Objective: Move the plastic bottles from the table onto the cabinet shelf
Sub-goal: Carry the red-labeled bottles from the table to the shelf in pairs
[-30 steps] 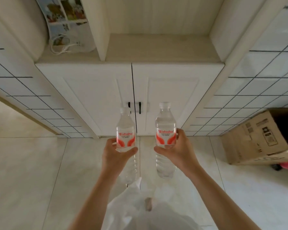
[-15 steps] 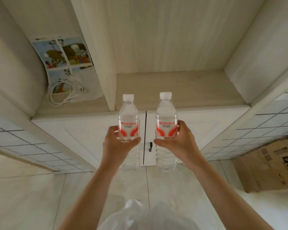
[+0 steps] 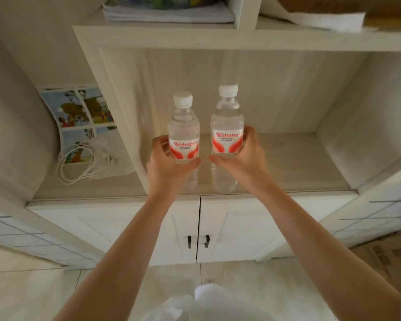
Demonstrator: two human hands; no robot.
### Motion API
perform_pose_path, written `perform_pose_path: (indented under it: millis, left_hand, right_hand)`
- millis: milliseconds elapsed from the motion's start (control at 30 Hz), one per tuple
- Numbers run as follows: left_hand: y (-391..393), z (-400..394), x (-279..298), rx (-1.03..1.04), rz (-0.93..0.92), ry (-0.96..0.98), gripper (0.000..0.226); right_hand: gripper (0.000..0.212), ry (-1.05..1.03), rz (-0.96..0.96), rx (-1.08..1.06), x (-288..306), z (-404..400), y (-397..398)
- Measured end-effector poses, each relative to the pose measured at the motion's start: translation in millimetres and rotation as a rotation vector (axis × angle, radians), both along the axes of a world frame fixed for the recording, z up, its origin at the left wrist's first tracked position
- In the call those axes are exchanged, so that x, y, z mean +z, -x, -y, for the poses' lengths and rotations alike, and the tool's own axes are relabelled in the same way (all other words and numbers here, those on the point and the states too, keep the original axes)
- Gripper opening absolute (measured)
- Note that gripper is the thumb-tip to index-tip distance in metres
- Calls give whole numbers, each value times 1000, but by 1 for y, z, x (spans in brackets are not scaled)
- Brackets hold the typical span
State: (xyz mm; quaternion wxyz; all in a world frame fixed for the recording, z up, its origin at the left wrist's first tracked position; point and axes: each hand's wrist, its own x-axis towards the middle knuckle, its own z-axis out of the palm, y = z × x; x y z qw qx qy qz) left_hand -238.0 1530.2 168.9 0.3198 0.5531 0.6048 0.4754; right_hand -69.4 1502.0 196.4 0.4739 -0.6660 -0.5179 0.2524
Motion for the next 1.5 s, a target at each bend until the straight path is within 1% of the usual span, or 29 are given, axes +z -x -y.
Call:
perform_pose_path:
  millis: [233, 333, 467, 667, 767, 833, 933, 1000, 1133, 1300, 1500]
  left_hand:
    - [-1, -14, -12, 63, 2, 21, 75]
    - [0, -13, -19, 69, 15, 6, 73]
    - [3, -11, -27, 50, 21, -31, 67]
    - [4, -5, -40, 14, 23, -67, 74]
    - [2, 1, -45, -5, -9, -84, 81]
    - [0, 5, -49, 6, -15, -89, 78]
    - [-3, 4, -50, 35, 7, -74, 71]
    - [-5, -1, -49, 51, 13, -61, 69]
    - [-9, -21, -49, 71, 20, -33, 74]
    - [-15, -59, -47, 36, 114, 17, 80]
    - [-17, -90, -42, 87, 27, -84, 81]
  right_hand:
    - [84, -96, -33, 73, -22, -22, -7]
    - [83, -114, -42, 91, -31, -26, -7]
    - [82, -95, -46, 123, -41, -28, -5]
    - [86, -73, -69, 158, -53, -20, -4]
    - [85, -86, 16, 151, -58, -13, -4]
    - [85, -94, 79, 137, -64, -10, -2]
    - [80, -85, 90, 150, -71, -10, -1]
    - [80, -86, 92, 139, -71, -14, -1]
    - [80, -85, 83, 142, -68, -34, -2]
    - [79, -65, 58, 142, -66, -71, -2]
    - [79, -47, 24, 108, -70, -111, 2]
